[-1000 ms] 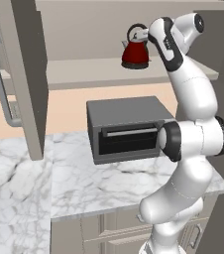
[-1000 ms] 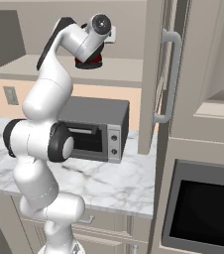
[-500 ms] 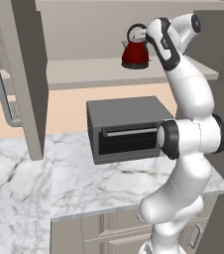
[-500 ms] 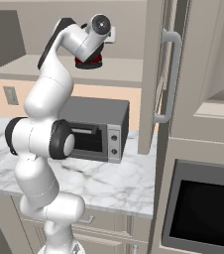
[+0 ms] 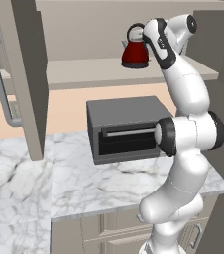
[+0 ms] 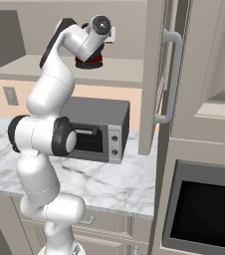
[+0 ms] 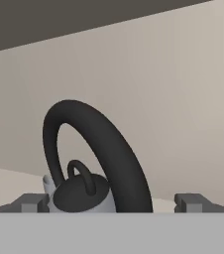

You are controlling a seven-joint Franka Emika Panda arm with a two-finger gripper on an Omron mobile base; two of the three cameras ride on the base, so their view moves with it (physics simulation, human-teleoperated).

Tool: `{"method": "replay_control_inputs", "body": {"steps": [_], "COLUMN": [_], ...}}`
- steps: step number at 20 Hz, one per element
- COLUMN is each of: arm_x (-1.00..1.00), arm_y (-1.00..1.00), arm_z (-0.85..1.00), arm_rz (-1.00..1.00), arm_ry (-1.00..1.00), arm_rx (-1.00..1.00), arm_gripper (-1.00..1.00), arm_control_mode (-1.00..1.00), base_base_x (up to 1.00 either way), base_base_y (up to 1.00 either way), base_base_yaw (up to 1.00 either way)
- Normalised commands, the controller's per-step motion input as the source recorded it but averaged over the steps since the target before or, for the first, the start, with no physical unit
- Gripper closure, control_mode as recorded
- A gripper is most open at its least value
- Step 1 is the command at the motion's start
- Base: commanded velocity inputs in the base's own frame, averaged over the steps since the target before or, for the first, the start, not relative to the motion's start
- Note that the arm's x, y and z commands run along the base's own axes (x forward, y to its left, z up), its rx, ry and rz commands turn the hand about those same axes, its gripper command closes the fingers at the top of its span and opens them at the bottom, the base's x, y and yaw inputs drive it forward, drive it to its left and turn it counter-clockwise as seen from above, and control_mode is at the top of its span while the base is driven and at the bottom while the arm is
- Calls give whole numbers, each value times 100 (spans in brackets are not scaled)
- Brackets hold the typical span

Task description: Open the cabinet, pick the kettle from the cabinet, and place it in the sink.

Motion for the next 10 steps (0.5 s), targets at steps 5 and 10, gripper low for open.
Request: {"method": "replay_control_inputs", "body": {"steps": [5,10], "arm_x": [18,6], "arm_y": [-5,0], "arm_z": [0,-2], "arm_rz": [0,0], "arm_ry": [0,0], "arm_rx": [0,0], "arm_gripper": [-100,-100], "arm_control_mode": [-100,-100], "base_base_x": [0,0], "base_base_y": [0,0], "base_base_yaw": [0,0]}}
